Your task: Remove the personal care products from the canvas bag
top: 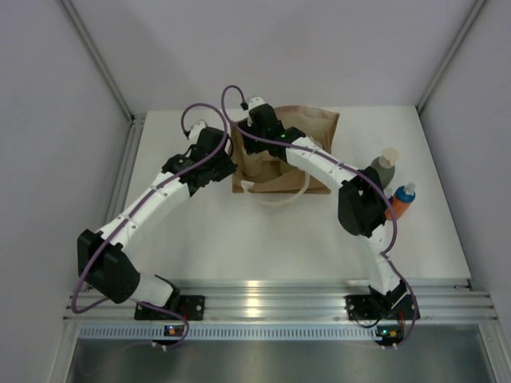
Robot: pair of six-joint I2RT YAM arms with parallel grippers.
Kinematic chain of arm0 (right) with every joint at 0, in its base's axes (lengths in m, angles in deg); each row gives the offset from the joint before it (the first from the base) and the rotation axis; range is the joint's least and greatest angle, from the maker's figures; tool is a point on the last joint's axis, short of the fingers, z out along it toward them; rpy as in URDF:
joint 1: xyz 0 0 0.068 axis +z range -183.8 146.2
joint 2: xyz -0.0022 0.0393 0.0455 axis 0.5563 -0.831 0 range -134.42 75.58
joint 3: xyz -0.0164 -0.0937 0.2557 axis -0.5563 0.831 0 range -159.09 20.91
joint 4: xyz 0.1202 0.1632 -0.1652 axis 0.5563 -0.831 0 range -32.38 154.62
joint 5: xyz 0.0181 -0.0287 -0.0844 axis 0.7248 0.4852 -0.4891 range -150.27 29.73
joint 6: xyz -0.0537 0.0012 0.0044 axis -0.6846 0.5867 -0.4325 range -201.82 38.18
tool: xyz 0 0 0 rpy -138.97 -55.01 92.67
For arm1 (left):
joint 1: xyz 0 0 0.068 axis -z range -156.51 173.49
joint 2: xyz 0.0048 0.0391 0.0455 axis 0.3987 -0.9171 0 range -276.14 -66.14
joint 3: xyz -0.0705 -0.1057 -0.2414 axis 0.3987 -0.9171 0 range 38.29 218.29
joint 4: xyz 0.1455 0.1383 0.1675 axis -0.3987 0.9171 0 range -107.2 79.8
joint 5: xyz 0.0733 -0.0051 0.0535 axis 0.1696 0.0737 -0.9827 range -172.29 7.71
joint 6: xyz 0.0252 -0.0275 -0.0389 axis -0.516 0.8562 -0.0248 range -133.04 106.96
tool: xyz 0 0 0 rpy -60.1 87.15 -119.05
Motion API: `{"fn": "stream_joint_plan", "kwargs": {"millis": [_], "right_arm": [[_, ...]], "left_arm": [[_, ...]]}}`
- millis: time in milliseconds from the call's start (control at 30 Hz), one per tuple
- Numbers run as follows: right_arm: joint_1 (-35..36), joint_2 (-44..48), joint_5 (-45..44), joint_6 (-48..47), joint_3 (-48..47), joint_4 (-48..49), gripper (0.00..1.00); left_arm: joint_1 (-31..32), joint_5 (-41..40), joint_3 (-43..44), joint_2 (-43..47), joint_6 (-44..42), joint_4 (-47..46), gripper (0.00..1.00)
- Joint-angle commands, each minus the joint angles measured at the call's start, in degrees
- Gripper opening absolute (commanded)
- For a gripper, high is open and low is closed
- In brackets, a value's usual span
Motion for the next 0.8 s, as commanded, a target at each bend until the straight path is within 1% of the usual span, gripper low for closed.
{"fn": "stream_joint_plan", "kwargs": {"millis": [0, 33, 67, 300, 433, 467, 633, 767], "right_arm": [[-0.5, 0.8, 0.8, -0.7, -0.4, 4.1, 0.05], [-0.5, 1.7, 0.9, -0.8, -0.3, 4.2, 0.01], [-0.3, 2.7, 0.8, -1.0, -0.2, 4.4, 0.0], [0.1, 16.8, -0.7, -2.2, 1.0, 4.4, 0.0], [0.0, 23.1, -1.0, -3.3, 1.2, 4.0, 0.0], [0.0, 23.1, -1.0, -3.3, 0.9, 3.8, 0.0], [0.0, 28.2, -1.5, -4.1, -2.4, -0.2, 0.0], [-0.1, 32.6, -2.4, -4.7, -7.1, -4.4, 0.0]], "left_arm": [[-0.6, 0.0, 0.4, -1.3, -1.9, 5.0, 0.0], [-0.7, 0.0, 0.4, -1.3, -1.9, 5.0, 0.0], [-0.7, -0.1, 0.4, -1.3, -2.0, 5.0, 0.0], [-1.5, -0.4, 0.4, -1.6, -2.2, 4.9, 0.0], [-1.7, -0.4, 0.4, -1.7, -2.7, 5.0, 0.0], [-1.7, -0.4, 0.3, -1.7, -2.7, 4.9, 0.0], [-2.4, 0.1, 0.5, -2.0, -3.3, 4.9, 0.0], [-2.6, 0.4, 0.7, -2.6, -3.5, 5.0, 0.0]]}}
